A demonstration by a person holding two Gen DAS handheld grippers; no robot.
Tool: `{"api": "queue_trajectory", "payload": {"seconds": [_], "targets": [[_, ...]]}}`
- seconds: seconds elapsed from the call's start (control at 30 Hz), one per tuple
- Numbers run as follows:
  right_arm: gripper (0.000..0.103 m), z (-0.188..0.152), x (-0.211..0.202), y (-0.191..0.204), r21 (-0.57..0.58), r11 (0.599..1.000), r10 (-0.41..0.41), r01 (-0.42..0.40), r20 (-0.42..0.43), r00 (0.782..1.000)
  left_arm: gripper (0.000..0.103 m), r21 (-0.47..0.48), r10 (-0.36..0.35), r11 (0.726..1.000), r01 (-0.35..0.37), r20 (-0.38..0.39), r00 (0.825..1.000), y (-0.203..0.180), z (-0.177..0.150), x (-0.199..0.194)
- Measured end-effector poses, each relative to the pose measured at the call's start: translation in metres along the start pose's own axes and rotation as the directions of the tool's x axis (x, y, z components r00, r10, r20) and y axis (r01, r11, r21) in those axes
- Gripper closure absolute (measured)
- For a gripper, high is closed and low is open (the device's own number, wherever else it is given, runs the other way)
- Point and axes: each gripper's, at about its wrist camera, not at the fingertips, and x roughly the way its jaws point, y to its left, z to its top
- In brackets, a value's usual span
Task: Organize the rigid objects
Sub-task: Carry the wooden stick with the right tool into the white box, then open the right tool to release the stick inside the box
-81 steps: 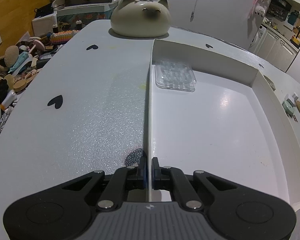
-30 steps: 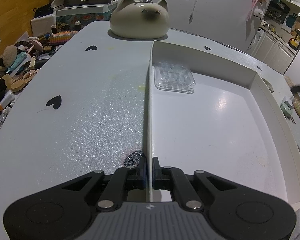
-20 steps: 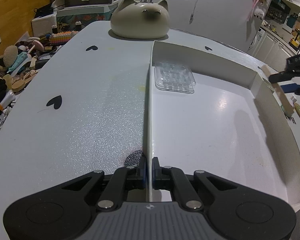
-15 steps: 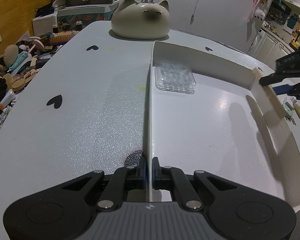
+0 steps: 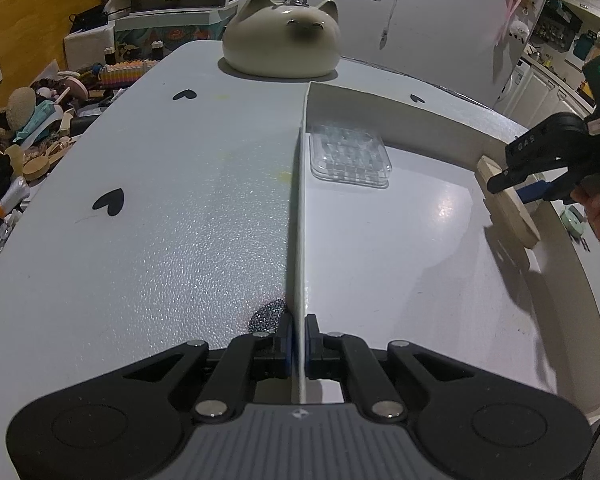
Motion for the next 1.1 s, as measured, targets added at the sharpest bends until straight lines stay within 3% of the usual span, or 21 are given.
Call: {"api": "queue_trajectory", "payload": {"seconds": [0.33,0.83,1.1], "targets": [[0.068,0.001,0.006,0.005,-0.049,0.998,-0.032,0.032,0.005,0.999,0.098,-0.004,0.001,1.0,-0.001,0.001,1.0,0.0,-0.001,0.0],[0.046,-0.006,-0.011,0.008,-0.064,0.998,-0.003,0.004,0.022,1.0,0.098,0.0,0.006,1.0,-0.006,0.003,1.0,-0.001,-0.002,-0.001],[0.016,-0.012,-0.043,0.015,-0.11,0.994,0.023,-0.013,0.085,0.996,0.098,0.004,0.011,1.0,-0.011,0.004,1.0,-0.002,-0.002,-0.001]]}}
